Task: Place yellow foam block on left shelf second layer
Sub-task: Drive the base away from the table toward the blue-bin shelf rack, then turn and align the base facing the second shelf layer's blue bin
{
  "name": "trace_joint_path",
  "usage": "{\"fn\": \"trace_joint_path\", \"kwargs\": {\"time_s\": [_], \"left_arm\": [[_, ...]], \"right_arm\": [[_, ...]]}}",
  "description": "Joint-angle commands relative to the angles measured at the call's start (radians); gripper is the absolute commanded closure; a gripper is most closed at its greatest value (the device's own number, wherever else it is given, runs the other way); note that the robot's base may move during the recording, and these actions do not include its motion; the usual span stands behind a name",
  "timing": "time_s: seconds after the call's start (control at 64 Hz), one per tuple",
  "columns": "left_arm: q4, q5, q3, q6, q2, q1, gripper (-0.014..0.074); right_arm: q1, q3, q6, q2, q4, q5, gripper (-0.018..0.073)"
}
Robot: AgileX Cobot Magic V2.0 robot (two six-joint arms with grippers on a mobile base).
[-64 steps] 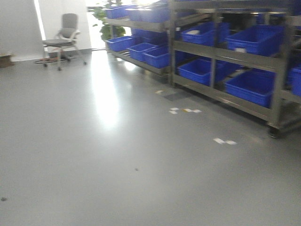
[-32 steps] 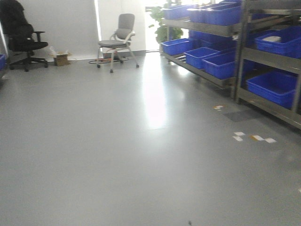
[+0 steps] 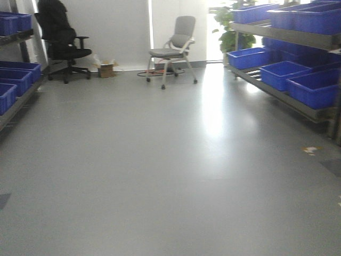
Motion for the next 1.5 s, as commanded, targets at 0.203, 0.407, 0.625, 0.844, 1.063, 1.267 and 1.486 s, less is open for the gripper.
{"fn": "trace_joint_path", "kwargs": {"time_s": [0.203,0.407,0.625,0.844,1.063,1.267,1.486], "left_arm": [[0.001,-0.085,0.026,-0.004,-0.014,-0.004,0.046],[0.001,-0.085,0.026,-0.004,-0.014,-0.004,0.046],[0.001,-0.085,0.026,-0.004,-0.014,-0.004,0.046],[0.001,-0.085,0.026,-0.004,-0.014,-0.004,0.0459],[0.001,-0.085,0.026,-0.004,-0.014,-0.004,0.046],[0.001,-0.085,0.026,-0.004,-0.014,-0.004,0.046],[0.001,-0.085,0.026,-0.004,-0.014,-0.004,0.046]], "right_arm": [[-0.004,-0.027,-0.008,0.015,-0.012,-0.086,0.03],[-0.004,-0.027,-0.008,0.015,-0.012,-0.086,0.03],[-0.004,-0.027,-0.008,0.015,-0.012,-0.086,0.03],[-0.004,-0.027,-0.008,0.015,-0.012,-0.087,0.03],[-0.004,-0.027,-0.008,0.015,-0.012,-0.087,0.03],[-0.004,-0.027,-0.008,0.015,-0.012,-0.087,0.03],[-0.004,-0.027,-0.008,0.015,-0.012,-0.087,0.03]]}}
